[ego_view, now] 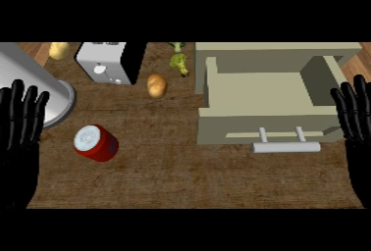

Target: Pick up the can, place it into the drawer and close the drawer

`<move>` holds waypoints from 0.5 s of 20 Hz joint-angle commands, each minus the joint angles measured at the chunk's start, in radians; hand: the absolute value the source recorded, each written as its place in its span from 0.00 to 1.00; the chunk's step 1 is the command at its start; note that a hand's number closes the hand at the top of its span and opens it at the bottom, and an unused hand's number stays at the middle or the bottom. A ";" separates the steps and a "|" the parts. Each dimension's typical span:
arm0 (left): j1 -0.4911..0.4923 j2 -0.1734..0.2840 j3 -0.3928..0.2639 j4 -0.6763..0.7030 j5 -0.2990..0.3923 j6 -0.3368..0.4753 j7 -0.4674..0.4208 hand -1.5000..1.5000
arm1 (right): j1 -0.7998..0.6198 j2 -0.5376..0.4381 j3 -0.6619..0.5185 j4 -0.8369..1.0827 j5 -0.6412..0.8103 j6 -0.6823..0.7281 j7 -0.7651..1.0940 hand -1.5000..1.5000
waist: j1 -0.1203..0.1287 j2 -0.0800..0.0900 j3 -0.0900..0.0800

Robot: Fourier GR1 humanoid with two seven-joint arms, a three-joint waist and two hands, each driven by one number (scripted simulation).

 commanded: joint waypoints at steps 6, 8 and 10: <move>-0.020 0.137 -0.039 0.022 0.373 -0.414 -0.091 0.00 | 0.018 0.051 0.007 0.015 0.021 -0.029 -0.086 0.00 | 0.019 0.004 0.003; 0.033 0.182 -0.043 0.142 0.268 -0.345 0.107 0.00 | 0.080 0.042 -0.013 0.062 0.002 -0.048 0.120 0.00 | 0.004 0.011 0.004; 0.053 0.225 -0.005 0.123 0.329 -0.398 0.121 0.00 | 0.064 0.044 -0.024 0.075 0.000 -0.061 0.162 0.00 | 0.020 0.004 0.004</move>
